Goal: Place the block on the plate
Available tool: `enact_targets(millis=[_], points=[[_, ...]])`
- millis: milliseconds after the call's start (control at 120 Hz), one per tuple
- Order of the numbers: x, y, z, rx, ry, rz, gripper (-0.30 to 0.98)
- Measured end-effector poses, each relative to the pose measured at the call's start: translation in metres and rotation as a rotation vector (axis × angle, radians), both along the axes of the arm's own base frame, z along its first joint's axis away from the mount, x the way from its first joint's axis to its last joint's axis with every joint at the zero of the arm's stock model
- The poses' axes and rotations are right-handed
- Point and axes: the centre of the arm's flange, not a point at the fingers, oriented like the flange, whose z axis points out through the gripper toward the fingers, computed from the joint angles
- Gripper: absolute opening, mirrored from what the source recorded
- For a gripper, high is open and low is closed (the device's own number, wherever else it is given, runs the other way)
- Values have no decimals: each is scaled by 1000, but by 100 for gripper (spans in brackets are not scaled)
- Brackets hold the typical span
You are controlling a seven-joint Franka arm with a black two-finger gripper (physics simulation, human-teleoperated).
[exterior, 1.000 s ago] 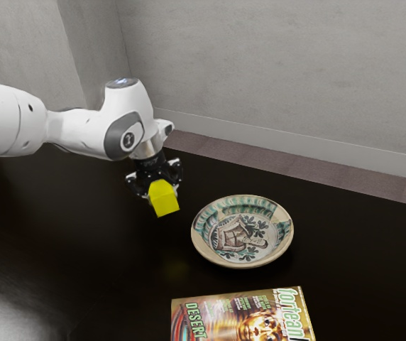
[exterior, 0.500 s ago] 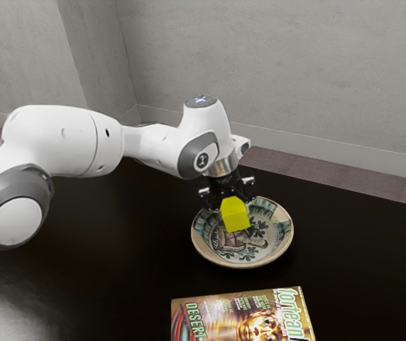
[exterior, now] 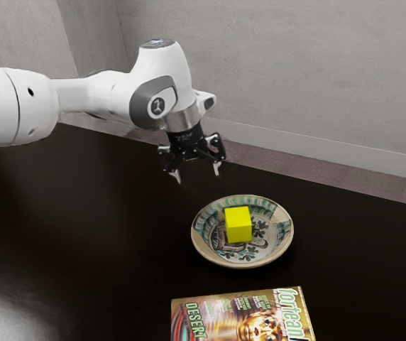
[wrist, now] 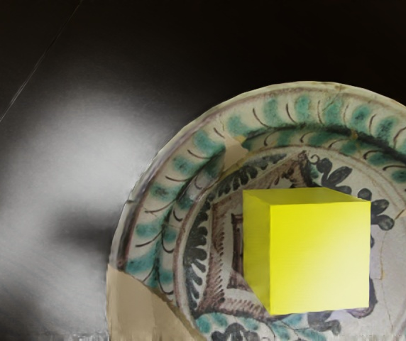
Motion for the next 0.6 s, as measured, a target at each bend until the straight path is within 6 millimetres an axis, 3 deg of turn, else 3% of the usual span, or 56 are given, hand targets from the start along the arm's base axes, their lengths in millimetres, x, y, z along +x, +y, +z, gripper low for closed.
enact_targets(millis=[183, 392, 600], points=[[-33, 36, 69, 69, 29, -171, 68], [-42, 84, 124, 78, 28, -331, 68], [-46, 91, 150, 92, 34, -485, 68]])
